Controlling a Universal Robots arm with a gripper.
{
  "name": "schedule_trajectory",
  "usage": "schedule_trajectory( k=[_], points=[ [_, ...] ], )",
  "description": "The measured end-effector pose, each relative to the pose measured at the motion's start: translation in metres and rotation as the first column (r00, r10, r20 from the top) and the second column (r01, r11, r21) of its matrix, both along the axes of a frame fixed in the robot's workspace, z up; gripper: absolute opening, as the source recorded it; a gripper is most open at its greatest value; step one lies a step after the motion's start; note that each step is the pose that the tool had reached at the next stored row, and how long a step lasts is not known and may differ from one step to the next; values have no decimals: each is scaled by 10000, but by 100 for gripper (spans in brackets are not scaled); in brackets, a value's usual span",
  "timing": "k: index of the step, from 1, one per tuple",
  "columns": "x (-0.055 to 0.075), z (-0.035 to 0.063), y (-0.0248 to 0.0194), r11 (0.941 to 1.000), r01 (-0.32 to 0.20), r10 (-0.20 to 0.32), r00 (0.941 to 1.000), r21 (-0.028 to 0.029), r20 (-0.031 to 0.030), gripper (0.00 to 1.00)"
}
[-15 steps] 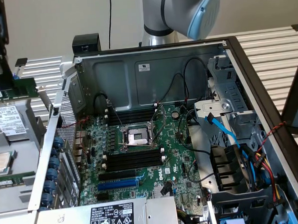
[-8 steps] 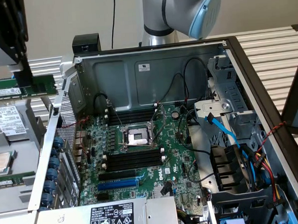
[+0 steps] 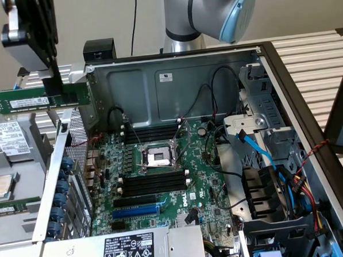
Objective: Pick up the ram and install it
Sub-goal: 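Pick up the ram and move it above insertion slot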
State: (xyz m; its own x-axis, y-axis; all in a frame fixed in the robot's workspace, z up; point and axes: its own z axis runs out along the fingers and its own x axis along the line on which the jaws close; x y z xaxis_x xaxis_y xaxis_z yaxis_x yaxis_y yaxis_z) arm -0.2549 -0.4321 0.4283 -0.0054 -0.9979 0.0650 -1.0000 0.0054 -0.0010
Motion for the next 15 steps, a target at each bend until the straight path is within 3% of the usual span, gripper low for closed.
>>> schedule_trajectory(
  k=[15],
  points=[
    [683, 0, 0, 10000, -32, 32, 10000, 0, -48, 12]
  ],
)
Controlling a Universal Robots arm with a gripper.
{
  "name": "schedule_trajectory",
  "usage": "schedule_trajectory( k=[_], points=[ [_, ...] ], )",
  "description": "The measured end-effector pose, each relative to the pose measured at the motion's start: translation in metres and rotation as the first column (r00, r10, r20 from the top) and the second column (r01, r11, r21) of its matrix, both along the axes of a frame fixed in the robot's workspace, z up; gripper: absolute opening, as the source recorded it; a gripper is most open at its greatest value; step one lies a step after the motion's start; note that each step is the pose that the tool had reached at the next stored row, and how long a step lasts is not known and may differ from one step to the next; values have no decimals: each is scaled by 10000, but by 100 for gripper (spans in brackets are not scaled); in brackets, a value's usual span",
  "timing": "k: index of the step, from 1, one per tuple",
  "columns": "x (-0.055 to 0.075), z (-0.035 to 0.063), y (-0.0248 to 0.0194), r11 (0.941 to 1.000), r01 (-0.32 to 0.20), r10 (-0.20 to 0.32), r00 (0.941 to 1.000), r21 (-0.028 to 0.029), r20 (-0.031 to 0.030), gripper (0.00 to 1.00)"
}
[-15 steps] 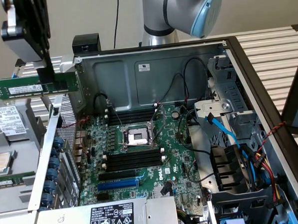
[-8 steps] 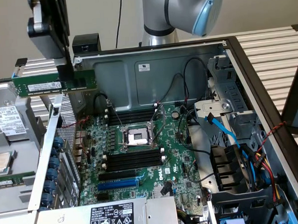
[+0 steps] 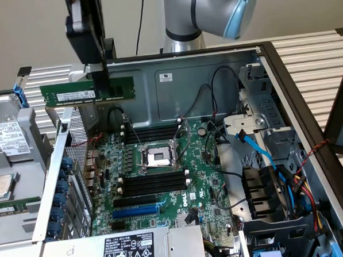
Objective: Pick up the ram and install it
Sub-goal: 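Pick up the ram and move it above insertion slot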
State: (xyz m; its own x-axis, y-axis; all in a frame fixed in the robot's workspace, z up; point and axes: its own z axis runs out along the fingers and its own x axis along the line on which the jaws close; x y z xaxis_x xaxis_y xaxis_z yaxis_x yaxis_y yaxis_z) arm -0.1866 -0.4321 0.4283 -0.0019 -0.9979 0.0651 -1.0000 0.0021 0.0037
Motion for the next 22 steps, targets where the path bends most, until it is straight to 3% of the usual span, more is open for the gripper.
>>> schedule_trajectory(
  k=[8, 12, 18, 22],
  points=[
    [365, -2, 0, 10000, -31, 31, 10000, -1, -22, 12],
    [546, -54, 6, 10000, -37, 37, 10000, -5, -28, 12],
    [818, -164, 46, 10000, -37, 37, 10000, -24, -28, 12],
    [852, -236, 98, 10000, -41, 41, 10000, -23, -29, 12]
  ],
)
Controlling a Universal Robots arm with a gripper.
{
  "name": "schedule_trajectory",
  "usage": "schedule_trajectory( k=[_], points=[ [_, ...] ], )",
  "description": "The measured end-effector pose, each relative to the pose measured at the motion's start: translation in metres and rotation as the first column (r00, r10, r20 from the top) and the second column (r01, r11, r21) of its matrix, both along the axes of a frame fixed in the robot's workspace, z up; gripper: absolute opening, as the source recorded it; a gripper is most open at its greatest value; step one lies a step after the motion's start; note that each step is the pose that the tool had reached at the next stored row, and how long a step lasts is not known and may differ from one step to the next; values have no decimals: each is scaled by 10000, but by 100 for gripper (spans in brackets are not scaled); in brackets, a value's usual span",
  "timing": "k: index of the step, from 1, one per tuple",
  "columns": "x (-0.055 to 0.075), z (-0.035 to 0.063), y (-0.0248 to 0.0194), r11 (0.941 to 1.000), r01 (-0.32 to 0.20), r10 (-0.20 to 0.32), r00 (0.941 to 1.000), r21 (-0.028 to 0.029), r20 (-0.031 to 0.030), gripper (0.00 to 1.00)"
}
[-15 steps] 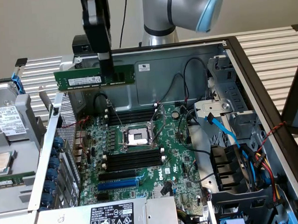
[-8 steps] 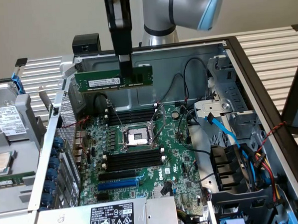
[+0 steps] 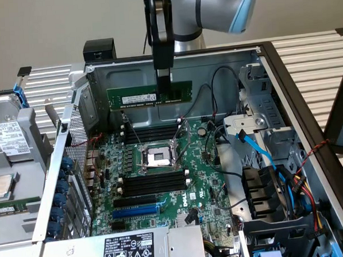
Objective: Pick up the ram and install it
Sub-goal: 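Pick up the ram and move it above insertion slot, then insert the ram into the slot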
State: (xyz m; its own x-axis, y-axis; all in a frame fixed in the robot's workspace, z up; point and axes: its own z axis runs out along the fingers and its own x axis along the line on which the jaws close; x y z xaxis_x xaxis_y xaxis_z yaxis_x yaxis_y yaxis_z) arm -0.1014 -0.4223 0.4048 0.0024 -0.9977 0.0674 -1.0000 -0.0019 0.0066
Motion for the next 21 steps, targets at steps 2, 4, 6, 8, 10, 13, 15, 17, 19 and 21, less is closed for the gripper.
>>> schedule_trajectory(
  k=[2, 4, 6, 8, 10, 13, 15, 17, 19, 21],
  points=[
    [0, -36, 46, 10000, 0, 0, 10000, -1, -1, 12],
    [-2, -73, 108, 10000, -1, 1, 10000, 1, 0, 12],
    [-11, -110, 170, 10000, -1, 1, 10000, 6, 0, 12],
    [-31, -146, 218, 10000, 0, 0, 10000, 8, 1, 12],
    [-55, -183, 252, 10000, -1, 1, 10000, 7, 0, 12],
    [-85, -239, 280, 10000, 0, 0, 10000, 9, 1, 12],
    [-92, -274, 285, 10000, 0, 0, 10000, 5, 2, 12],
    [-92, -293, 285, 10000, 0, 0, 10000, -55, 60, 12],
    [-92, -307, 285, 9999, 1, 1, 9998, -102, 191, 12],
    [-92, -330, 285, 9999, 4, -1, 9996, -108, 266, 12]
  ],
)
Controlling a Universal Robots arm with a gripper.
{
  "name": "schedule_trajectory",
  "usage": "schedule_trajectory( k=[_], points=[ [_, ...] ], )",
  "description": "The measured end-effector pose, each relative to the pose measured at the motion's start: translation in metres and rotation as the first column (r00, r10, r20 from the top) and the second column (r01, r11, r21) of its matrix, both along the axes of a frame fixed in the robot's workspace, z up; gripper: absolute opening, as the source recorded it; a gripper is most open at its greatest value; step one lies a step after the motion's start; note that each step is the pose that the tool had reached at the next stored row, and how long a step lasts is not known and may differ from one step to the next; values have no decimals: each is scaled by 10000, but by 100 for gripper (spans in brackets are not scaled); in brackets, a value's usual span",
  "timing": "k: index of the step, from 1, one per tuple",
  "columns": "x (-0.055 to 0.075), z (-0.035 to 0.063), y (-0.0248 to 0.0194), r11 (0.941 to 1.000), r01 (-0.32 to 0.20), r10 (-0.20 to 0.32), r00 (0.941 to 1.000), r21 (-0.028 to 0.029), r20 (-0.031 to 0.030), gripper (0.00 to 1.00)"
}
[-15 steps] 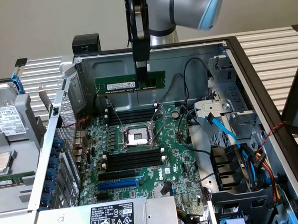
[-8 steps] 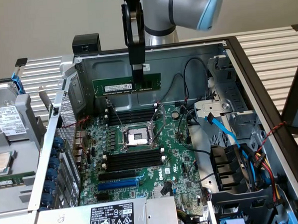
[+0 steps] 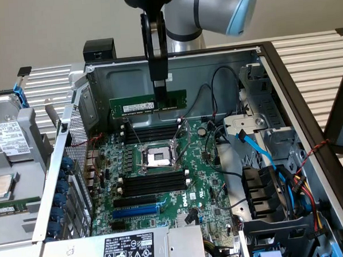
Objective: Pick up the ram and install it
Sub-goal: 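Insert the ram into the slot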
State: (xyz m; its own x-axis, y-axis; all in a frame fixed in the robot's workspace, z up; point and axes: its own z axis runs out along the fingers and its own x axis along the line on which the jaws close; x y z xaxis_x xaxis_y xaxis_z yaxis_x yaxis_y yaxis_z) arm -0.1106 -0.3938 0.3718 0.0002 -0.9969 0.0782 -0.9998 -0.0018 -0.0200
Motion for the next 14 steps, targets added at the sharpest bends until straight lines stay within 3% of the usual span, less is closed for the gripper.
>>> schedule_trajectory(
  k=[4, 9, 14],
  points=[
    [-6, -73, 0, 9998, 218, -218, 9998, 1, 7, 12],
    [-7, -163, 0, 9950, 1003, -1003, 9950, 0, 6, 12],
    [-40, -255, 11, 9939, 1099, -1099, 9939, 1, 6, 12]
  ],
)
